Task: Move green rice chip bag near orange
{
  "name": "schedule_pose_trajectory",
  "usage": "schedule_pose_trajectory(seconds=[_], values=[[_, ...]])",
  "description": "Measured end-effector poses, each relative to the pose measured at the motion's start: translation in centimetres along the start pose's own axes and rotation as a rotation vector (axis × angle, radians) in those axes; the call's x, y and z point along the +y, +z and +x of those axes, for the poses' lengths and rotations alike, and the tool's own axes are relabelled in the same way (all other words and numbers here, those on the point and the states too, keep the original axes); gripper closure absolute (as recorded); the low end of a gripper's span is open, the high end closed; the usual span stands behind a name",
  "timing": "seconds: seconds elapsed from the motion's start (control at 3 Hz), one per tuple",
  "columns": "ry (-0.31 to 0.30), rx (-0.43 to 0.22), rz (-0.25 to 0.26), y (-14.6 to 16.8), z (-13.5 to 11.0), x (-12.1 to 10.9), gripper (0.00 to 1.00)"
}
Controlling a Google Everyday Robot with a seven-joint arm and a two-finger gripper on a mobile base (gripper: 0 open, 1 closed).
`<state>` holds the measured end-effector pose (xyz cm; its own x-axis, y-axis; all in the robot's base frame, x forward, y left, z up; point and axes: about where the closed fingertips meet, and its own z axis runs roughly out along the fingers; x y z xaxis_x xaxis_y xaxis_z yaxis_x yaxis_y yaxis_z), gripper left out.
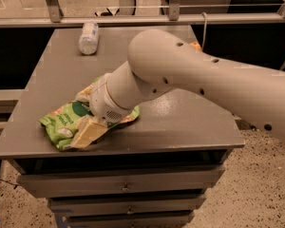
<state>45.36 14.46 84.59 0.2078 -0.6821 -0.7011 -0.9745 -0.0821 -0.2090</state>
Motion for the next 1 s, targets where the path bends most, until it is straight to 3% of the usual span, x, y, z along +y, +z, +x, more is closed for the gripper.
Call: schedule_pose_trajectory(seconds=[0.67, 1.0], values=[[0.025, -0.014, 0.036, -1.3, 0.0, -1.7, 0.88], [0.010, -0.011, 0.087, -4.2, -0.7, -4.3, 1.00]])
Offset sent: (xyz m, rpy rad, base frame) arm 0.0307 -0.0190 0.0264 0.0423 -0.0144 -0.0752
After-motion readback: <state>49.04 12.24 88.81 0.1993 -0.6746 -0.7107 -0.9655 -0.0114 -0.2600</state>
